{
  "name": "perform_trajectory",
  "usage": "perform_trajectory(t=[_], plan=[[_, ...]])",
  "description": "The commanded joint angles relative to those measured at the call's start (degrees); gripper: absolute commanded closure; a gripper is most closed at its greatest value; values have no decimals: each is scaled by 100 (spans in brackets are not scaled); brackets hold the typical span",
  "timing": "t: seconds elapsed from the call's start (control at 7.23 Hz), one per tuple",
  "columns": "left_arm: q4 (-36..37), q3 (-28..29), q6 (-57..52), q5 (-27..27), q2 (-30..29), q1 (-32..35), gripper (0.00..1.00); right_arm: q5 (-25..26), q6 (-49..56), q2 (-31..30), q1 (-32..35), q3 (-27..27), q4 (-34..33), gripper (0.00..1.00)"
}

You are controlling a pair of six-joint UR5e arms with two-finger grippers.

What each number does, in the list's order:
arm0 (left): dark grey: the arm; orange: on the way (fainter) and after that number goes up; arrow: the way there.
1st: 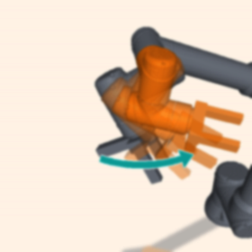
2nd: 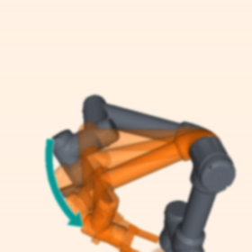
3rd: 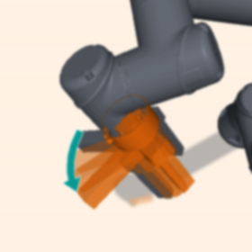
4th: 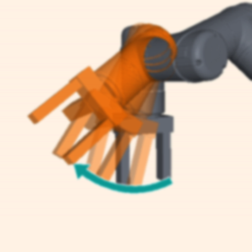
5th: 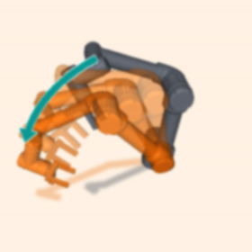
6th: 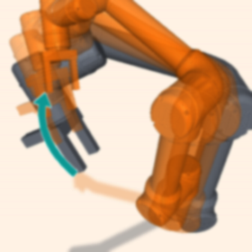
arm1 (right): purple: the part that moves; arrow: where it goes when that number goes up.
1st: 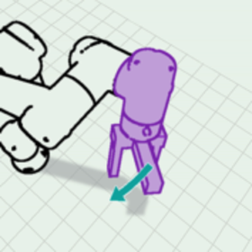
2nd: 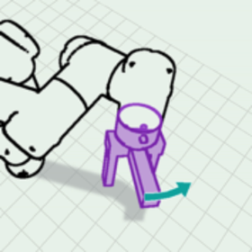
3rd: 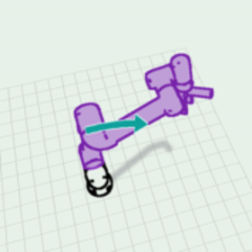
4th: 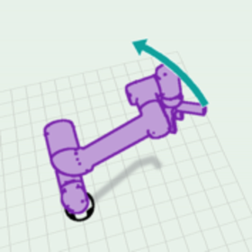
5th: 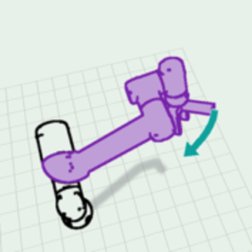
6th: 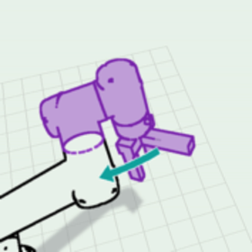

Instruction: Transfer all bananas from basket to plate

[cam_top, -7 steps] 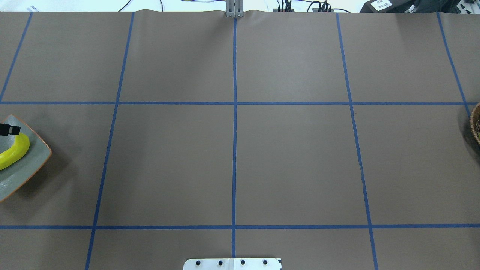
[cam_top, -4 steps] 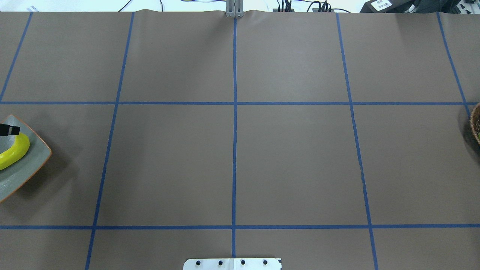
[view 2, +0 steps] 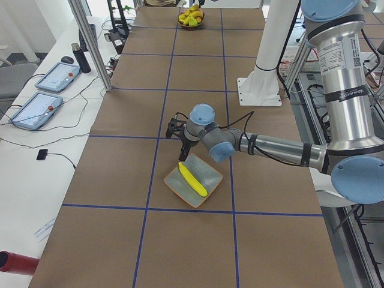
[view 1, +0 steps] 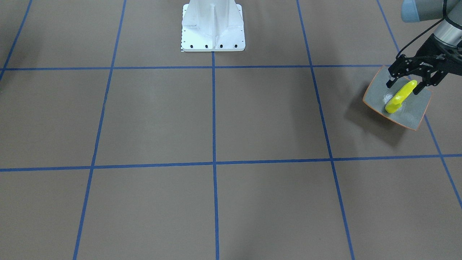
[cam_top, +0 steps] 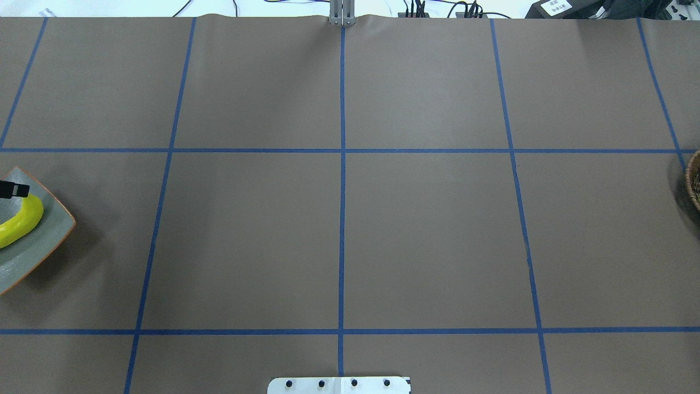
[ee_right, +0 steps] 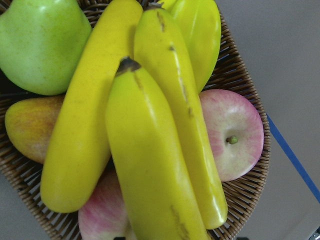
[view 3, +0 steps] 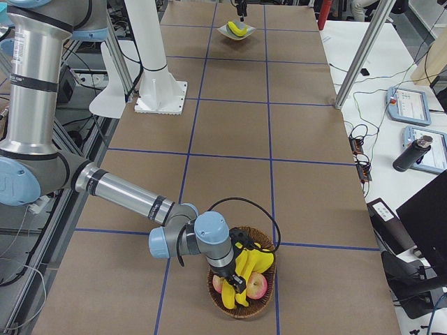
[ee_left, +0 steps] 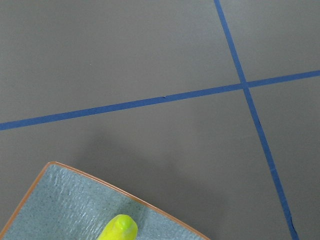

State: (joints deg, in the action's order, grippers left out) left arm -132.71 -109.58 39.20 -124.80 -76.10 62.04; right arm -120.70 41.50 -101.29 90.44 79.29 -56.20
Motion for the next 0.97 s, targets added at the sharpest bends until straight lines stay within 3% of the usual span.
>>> perform_trajectory(t=[0.0,0.28,0.42,0.69,0.83], plan=[[0,7,0,0,-1,-8,0,-14,-98,4,-52,-80,-5,29],[0,16,0,0,-1,-8,0,-15,-282,4,-140,-116,4,36],[0,16,0,0,-1,1,0,-23,-283,12,-175,-116,4,49],[0,25,0,0,-1,-8,0,-23,-239,21,-167,-46,21,92],[0,33,0,0,-10,-8,0,-32,-213,39,-167,15,22,100]])
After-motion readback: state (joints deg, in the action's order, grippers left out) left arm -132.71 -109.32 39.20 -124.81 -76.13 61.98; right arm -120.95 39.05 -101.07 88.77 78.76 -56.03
